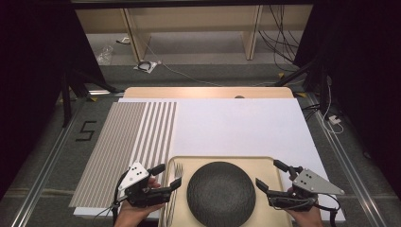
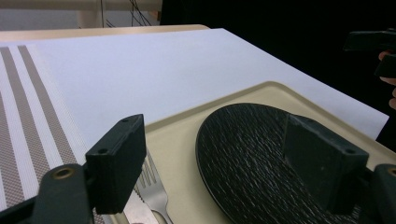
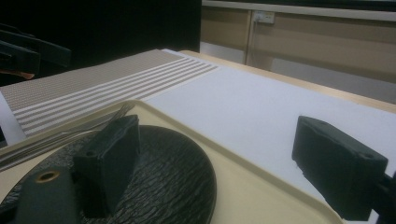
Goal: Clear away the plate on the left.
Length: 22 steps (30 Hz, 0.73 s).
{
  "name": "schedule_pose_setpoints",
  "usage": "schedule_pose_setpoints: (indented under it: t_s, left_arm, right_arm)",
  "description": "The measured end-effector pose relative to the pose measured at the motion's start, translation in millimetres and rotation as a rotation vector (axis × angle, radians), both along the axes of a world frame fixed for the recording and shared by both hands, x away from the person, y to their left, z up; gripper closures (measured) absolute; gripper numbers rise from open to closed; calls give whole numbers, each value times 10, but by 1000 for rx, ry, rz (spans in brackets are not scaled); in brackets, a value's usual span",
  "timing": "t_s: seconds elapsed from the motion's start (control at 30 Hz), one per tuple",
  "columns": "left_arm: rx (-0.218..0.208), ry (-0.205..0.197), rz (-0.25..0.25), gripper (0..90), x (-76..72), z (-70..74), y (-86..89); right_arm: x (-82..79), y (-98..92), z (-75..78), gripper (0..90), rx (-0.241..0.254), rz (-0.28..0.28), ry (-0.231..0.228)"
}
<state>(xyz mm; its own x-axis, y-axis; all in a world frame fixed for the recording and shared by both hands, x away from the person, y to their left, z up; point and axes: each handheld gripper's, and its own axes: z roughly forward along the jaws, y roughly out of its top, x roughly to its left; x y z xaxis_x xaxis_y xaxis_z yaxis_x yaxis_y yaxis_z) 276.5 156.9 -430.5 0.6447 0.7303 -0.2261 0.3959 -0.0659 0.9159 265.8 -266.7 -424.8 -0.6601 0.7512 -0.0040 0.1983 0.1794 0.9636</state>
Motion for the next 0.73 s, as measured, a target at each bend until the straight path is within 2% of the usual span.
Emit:
schedule_pose_setpoints:
  t_s: [0.3,0.73]
  left_arm:
    - [-3,-26,3,203,-11,1,3]
    - [-21,-38,10,199,-8,-1,28]
  right_arm:
    - [-1,0,0,165,1,0,-1]
    - [-1,0,0,165,0,1,-4]
